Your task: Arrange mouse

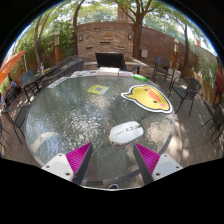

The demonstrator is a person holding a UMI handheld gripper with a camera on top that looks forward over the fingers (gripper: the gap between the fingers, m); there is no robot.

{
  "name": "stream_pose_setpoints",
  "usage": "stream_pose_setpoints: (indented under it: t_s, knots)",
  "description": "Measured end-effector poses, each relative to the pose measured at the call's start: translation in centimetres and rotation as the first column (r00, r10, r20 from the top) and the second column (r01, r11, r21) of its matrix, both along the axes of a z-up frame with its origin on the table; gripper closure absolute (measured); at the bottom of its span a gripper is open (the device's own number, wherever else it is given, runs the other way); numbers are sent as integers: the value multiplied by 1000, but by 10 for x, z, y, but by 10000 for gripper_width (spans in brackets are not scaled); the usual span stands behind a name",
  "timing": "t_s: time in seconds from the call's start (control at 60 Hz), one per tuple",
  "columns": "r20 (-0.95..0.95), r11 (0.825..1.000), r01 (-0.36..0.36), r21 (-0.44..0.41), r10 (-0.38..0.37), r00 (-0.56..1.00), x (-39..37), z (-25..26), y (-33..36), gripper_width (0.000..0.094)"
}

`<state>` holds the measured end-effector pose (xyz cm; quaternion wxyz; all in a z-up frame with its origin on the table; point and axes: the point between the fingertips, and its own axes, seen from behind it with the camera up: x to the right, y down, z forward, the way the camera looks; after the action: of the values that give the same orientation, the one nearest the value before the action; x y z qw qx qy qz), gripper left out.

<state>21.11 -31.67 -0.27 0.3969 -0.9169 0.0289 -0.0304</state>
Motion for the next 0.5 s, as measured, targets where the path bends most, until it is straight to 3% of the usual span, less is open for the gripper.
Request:
stream_pose_setpoints:
  t_s: [0.2,0.383,0.5]
  knots:
    - [-60,1000,22,-9,-23,998,21,-14,44,90]
    - [-67,999,-33,-10,32,997,17,-14,73,101]
    - [-21,997,-73,-17,73,997,21,-18,79,187]
